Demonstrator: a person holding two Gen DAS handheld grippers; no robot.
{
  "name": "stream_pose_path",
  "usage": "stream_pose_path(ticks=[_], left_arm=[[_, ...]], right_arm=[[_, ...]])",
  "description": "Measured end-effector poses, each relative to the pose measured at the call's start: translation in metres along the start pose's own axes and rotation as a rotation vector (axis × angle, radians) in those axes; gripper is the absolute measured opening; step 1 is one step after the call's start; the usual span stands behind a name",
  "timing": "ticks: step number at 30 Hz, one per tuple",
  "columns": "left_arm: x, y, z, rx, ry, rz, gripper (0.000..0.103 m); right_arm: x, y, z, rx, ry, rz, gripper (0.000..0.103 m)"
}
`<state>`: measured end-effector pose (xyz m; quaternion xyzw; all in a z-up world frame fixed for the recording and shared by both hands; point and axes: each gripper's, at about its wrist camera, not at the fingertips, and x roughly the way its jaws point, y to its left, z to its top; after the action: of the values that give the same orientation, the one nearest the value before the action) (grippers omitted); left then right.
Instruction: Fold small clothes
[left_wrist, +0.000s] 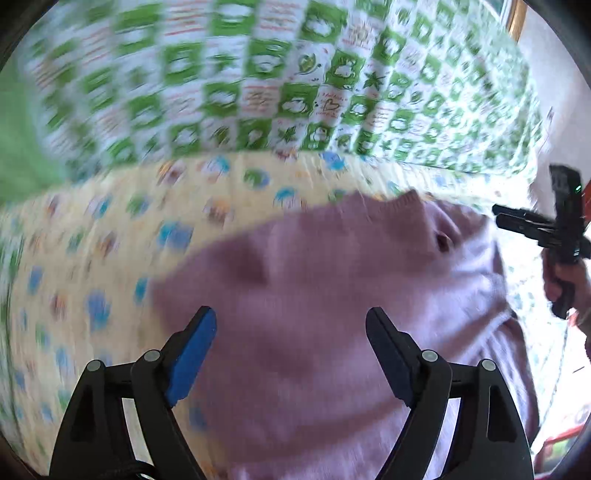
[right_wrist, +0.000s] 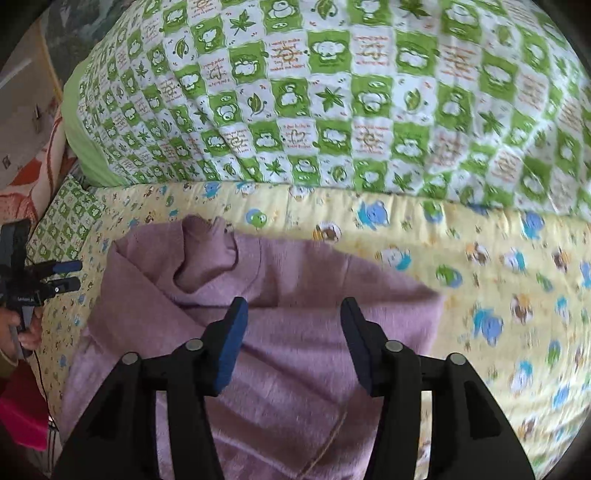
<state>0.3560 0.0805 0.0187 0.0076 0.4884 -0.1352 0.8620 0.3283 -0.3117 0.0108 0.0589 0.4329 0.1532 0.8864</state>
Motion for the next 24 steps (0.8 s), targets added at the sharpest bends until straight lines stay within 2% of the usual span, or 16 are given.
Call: stream_pose_path(ticks=[1,3,5,10,12,13,14,15,16,19,22,24], left_arm=[[0.015,0.0,0.019,0.021,0.026,-0.004,0.084],[0.037,0.001,0.043,0.038,0.056,0.009,0.084],[0.062,0.001,0.065,0.056,0.103,-0.011,0.084],[0.111,0.002,0.078,0.106,0.212,-0.019,0.084],[0.122,-0.002,0.072,0.156,0.231,0.016,0.084],[0.123,-0.005,0.07,0.183,0.221,0.023,0.077],[0.123,-0.006,0.069,0.196,0.213,0.007,0.056],[0.12,-0.006,0.07,0.201,0.202,-0.017,0.041],[0.117,-0.005,0.073,0.191,0.198,-0.032,0.004],[0.1,0.002,0.086,0.182,0.129,-0.002,0.005],[0.108,0.017,0.083,0.143,0.119,0.061,0.005],[0.114,0.032,0.081,0.075,0.098,0.054,0.005]], right_arm=[[0.01,-0.002,0.01,-0.019,0.016,0.022,0.069],[0.028,-0.005,0.025,-0.056,0.046,0.031,0.071],[0.047,-0.007,0.037,-0.106,0.08,0.02,0.072],[0.092,-0.017,0.053,-0.18,0.162,0.037,0.072],[0.109,-0.018,0.051,-0.202,0.228,0.069,0.069],[0.116,-0.015,0.046,-0.229,0.261,0.077,0.051],[0.121,-0.011,0.04,-0.272,0.28,0.052,0.039],[0.122,-0.009,0.037,-0.302,0.277,0.02,0.017],[0.121,-0.009,0.035,-0.292,0.27,0.027,0.007],[0.099,-0.014,0.044,-0.246,0.174,-0.015,0.006],[0.076,-0.038,0.054,-0.106,0.065,-0.05,0.005],[0.083,-0.049,0.045,-0.066,0.072,-0.103,0.005]])
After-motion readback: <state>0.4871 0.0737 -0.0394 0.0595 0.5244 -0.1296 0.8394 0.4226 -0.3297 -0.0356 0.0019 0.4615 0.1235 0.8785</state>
